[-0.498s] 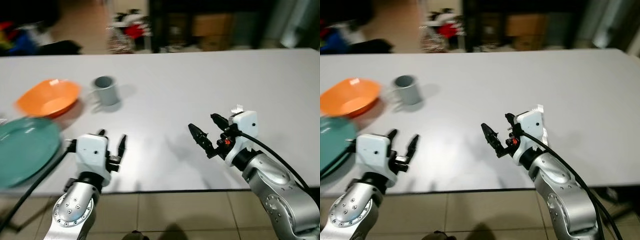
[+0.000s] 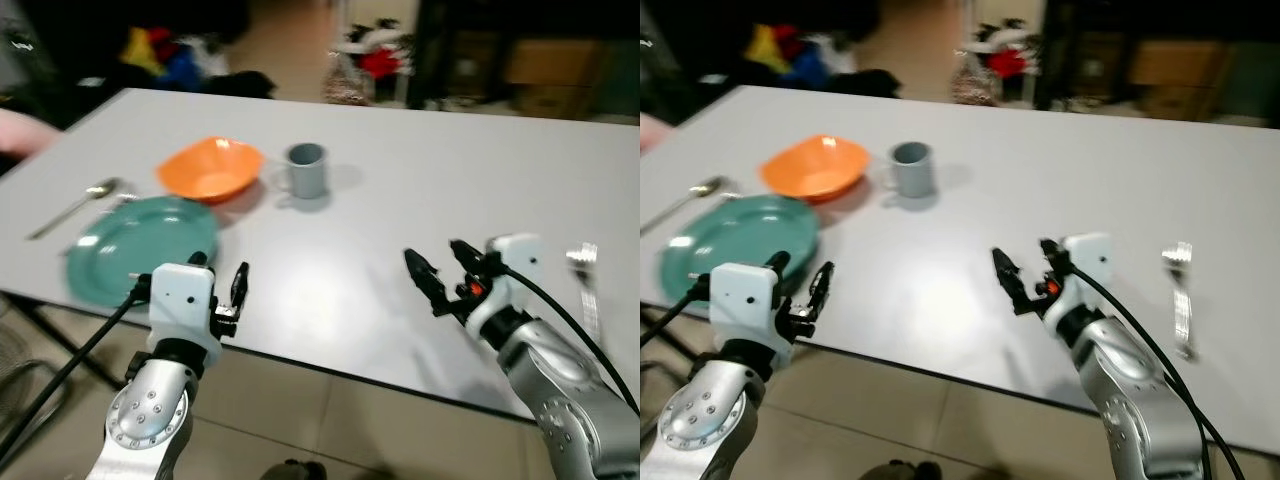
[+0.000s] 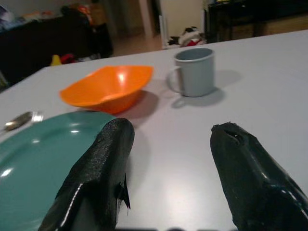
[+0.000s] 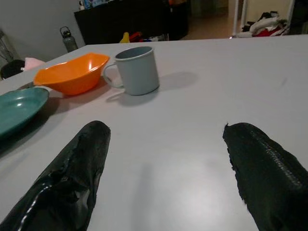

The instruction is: Setting the table

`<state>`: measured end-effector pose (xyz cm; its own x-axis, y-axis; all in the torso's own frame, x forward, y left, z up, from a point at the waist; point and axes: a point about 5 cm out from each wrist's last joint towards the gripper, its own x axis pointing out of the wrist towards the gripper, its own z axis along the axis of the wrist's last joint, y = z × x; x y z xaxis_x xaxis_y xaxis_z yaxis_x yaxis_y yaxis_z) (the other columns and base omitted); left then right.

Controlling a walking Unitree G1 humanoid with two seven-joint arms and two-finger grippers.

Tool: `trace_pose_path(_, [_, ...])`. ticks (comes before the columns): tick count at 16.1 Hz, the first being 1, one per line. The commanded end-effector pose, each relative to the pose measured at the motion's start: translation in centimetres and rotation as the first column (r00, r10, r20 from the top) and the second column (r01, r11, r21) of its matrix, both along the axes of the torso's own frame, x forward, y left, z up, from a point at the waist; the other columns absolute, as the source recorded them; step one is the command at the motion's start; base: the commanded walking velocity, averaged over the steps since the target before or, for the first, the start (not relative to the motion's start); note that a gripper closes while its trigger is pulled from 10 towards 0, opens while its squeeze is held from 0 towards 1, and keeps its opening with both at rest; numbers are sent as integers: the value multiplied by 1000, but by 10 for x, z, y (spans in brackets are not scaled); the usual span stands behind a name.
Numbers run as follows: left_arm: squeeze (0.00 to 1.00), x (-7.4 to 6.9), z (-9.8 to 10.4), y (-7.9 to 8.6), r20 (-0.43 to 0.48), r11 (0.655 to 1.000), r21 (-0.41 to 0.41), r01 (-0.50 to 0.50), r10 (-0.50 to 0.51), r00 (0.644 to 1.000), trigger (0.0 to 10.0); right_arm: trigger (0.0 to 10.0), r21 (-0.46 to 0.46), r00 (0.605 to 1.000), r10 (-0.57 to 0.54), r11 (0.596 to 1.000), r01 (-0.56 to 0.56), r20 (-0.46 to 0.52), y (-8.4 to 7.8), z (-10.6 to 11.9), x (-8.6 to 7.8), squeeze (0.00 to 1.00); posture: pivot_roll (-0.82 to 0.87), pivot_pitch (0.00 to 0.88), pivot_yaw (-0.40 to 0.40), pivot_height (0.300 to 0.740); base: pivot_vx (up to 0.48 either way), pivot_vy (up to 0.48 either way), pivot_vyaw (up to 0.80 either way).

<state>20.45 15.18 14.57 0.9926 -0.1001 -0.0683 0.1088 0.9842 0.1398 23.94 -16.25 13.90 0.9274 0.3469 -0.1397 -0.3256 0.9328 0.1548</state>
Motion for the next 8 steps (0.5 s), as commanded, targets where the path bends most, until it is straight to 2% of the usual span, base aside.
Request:
trace_pose_path(1, [0, 2, -3, 3, -6, 1000, 12, -3, 3, 1000, 10000, 10000, 20, 1000, 14, 1000, -15, 18, 5, 4, 0, 0, -100, 15, 84, 740, 0, 0, 800])
trace_pose_path(2, [773, 3, -3, 4, -13, 1000, -18, -16, 15, 1000, 10000, 10000, 30, 999, 31, 999, -32, 21, 7, 5, 1, 263, -99, 17, 83, 740, 0, 0, 800])
trace_pose_path(3, [1000, 3, -2, 6, -21, 998, -52, -25, 24, 1000, 10000, 10000, 35, 999, 48, 998, -49, 24, 9, 6, 2, 729, -95, 20, 77, 740, 0, 0, 800])
trace_pose_path(4, [1000, 2, 0, 8, -14, 999, -47, -20, 19, 1000, 10000, 10000, 49, 998, 53, 997, -54, 28, 9, 8, 3, 1000, -95, 20, 77, 740, 0, 0, 800])
trace_pose_path(8, [1000, 1, 4, 18, 34, 997, 38, -70, 68, 997, 10000, 10000, 31, 996, 71, 997, -72, 52, 8, 10, 6, 1000, -81, 27, 54, 740, 0, 0, 800])
